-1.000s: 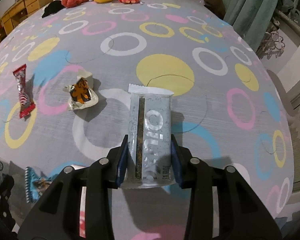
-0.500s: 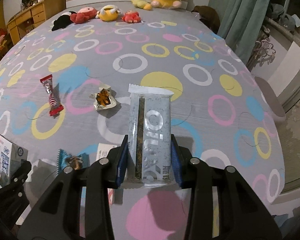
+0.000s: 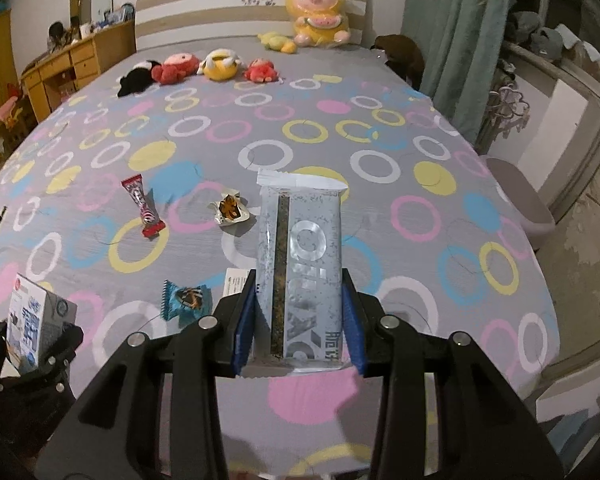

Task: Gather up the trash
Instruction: 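Lift the milk carton with the left tool while the right tool carries the grey wrapper toward the bag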

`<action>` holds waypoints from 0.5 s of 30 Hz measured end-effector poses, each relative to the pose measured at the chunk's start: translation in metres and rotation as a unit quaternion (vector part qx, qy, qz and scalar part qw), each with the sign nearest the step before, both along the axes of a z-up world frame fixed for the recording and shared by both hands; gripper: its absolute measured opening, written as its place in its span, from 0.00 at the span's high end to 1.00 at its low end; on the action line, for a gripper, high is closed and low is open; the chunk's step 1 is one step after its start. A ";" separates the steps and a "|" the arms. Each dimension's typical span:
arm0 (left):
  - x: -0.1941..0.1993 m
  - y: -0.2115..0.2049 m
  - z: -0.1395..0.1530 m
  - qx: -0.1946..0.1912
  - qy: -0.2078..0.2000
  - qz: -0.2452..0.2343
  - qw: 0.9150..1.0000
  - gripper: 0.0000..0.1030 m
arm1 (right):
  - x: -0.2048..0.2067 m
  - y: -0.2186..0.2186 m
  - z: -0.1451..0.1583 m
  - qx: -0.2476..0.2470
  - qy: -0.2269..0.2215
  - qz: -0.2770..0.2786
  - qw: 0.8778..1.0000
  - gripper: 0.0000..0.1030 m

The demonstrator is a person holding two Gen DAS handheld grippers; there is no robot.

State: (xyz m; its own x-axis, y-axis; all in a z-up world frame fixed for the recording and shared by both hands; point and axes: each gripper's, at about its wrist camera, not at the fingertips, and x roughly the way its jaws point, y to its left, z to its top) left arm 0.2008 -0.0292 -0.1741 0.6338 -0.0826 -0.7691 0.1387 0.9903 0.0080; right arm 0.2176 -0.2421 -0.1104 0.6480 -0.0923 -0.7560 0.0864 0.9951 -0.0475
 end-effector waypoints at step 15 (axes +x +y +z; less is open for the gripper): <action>-0.122 -0.022 0.086 0.009 -0.042 -0.051 0.998 0.39 | -0.146 -0.019 0.073 0.042 -0.075 -0.014 0.996 0.63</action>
State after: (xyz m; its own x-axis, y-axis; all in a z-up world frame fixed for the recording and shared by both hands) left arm 0.0792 -0.0511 -0.0881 0.6848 -0.1379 -0.7156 0.2377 0.9705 0.0405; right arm 0.0718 -0.2615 -0.0374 0.7517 -0.0531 -0.6574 0.1147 0.9921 0.0510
